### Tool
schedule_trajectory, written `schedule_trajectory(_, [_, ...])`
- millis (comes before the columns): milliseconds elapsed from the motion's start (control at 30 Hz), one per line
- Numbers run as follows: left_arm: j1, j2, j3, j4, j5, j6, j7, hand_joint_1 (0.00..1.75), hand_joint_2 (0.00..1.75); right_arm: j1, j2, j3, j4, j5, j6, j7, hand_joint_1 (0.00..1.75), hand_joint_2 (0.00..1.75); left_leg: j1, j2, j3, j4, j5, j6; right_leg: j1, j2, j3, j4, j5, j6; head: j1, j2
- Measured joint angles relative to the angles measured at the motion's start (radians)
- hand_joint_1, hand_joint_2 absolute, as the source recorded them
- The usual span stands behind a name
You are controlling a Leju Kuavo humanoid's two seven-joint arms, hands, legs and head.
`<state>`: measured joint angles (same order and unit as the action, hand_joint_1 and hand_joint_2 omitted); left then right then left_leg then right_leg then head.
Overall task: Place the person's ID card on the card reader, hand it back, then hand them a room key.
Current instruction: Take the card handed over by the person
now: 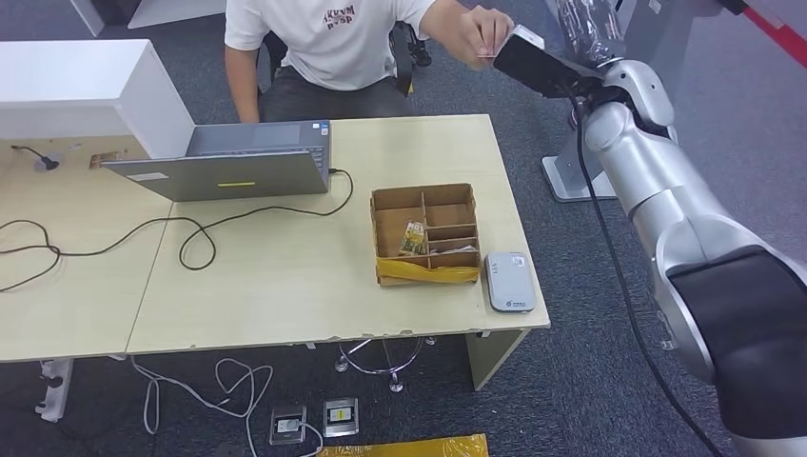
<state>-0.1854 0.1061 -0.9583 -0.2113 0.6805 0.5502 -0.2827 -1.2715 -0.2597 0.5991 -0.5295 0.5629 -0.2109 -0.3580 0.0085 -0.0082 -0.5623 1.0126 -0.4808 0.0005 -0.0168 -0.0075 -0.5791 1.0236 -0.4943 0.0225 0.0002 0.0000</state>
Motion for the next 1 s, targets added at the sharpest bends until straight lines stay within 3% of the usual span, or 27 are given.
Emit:
schedule_trajectory(33, [0.000,0.001,0.000,0.000,0.000,-0.002,0.000,0.00,0.00,0.000,0.001,0.001,0.000,0.001,0.003,0.001,1.53,1.75,0.000,0.000,0.000,0.000,0.000,0.000,0.000,0.000,0.000,0.000,0.000,0.000,0.000,0.000])
schedule_trajectory(67, [0.000,0.001,0.000,0.000,0.001,-0.004,0.000,0.00,0.00,0.000,0.002,0.002,0.000,0.002,0.007,0.001,1.71,1.75,0.000,0.000,0.000,0.000,0.000,0.000,0.000,0.000,0.000,0.000,0.000,0.000,0.000,0.000])
schedule_trajectory(100, [0.000,0.001,0.000,0.000,0.001,-0.005,0.000,0.00,0.00,0.000,0.002,0.004,0.000,0.003,0.010,0.002,1.74,1.75,0.000,0.000,0.000,0.000,0.000,0.000,0.000,0.000,0.000,0.000,0.000,0.000,0.000,0.000])
schedule_trajectory(1000, [0.009,0.003,-0.001,0.000,0.008,-0.009,0.000,0.00,0.00,0.011,0.009,0.045,0.000,-0.002,0.054,0.030,1.75,1.75,0.000,0.000,0.000,0.000,0.000,0.000,0.000,0.001,-0.001,0.000,0.000,0.000,0.000,0.000])
